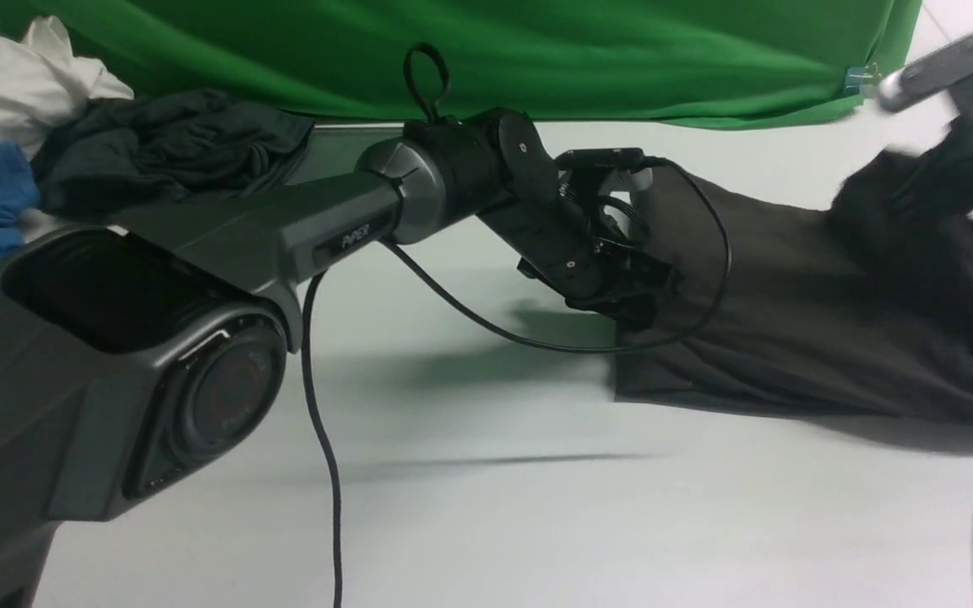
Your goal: Fold a long-sleeved shirt on a white desktop.
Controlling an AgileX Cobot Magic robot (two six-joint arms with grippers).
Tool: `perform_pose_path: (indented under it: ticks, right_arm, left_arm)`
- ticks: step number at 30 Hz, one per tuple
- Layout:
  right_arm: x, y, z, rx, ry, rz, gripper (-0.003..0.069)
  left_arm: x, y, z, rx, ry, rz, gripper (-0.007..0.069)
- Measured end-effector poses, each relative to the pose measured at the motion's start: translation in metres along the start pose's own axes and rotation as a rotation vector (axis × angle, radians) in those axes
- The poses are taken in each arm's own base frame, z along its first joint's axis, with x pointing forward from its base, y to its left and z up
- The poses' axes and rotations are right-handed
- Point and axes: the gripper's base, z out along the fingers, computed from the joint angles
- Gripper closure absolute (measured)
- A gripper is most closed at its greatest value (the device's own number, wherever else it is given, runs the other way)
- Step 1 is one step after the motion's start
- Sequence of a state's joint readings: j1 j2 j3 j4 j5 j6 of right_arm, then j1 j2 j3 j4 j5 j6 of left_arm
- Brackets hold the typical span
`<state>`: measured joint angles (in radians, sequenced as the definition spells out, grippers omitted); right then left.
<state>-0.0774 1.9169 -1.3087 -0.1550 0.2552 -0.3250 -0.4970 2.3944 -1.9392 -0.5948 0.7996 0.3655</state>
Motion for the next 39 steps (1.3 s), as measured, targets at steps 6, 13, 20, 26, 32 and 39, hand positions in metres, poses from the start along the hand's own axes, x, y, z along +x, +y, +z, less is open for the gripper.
perform_pose_path:
  ticks: [6, 13, 20, 26, 32, 39]
  right_arm:
    - [0.007, -0.04, -0.002, 0.107, -0.107, 0.125, 0.0466]
    - [0.005, -0.052, -0.027, 0.117, -0.089, 0.333, 0.0085]
    - [-0.025, -0.049, -0.096, 0.118, -0.166, 0.409, 0.0116]
    - [-0.055, -0.003, -0.14, 0.011, -0.217, 0.346, 0.0202]
    - [-0.071, 0.034, -0.151, -0.074, -0.249, 0.262, 0.0451]
    - [-0.077, 0.042, -0.171, -0.109, -0.292, 0.297, 0.0639]
  left_arm:
    - [0.0, 0.006, -0.002, -0.009, -0.001, 0.0, 0.055]
    - [0.0, 0.006, -0.002, -0.016, 0.007, 0.005, 0.055]
    - [0.003, 0.029, -0.017, -0.05, 0.059, -0.077, 0.055]
    - [0.018, 0.083, -0.059, -0.105, 0.11, -0.182, 0.055]
    - [0.062, 0.128, -0.107, -0.173, 0.118, -0.311, 0.055]
    - [0.092, 0.154, -0.139, -0.26, 0.068, -0.382, 0.0544]
